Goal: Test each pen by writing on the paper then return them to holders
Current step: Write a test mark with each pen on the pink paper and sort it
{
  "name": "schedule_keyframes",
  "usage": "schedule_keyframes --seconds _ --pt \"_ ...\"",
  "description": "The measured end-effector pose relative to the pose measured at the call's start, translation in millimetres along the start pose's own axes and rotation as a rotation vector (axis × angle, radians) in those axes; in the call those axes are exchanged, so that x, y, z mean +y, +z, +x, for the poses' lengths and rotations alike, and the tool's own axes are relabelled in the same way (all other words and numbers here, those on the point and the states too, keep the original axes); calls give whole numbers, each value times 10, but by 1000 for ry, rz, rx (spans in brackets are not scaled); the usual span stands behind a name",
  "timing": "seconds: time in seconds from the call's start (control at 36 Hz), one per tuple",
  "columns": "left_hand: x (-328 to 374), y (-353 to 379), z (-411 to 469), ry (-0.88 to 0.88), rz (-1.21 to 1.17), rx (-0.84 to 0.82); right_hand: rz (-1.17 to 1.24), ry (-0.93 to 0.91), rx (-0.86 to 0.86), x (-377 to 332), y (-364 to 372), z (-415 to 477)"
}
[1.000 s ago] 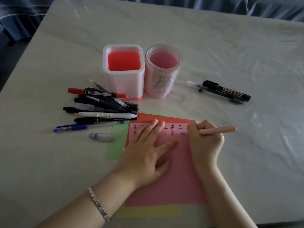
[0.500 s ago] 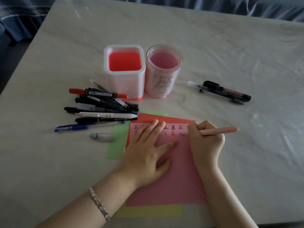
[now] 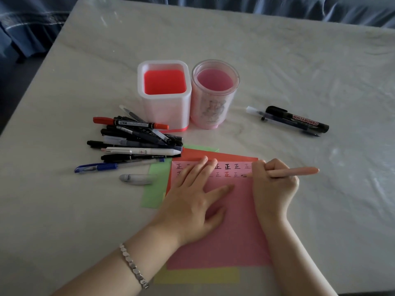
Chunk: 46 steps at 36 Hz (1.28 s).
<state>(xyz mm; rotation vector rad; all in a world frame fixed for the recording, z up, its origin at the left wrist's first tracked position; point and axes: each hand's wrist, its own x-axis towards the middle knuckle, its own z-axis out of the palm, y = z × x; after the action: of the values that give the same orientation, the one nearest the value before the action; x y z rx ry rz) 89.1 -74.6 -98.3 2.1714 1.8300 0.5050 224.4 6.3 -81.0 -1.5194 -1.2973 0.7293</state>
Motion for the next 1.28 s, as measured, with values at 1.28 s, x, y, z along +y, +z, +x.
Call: schedule_keyframes --seconds 1.28 --pt "95 -720 -376 -331 -851 226 561 293 -418 -756 -444 -497"
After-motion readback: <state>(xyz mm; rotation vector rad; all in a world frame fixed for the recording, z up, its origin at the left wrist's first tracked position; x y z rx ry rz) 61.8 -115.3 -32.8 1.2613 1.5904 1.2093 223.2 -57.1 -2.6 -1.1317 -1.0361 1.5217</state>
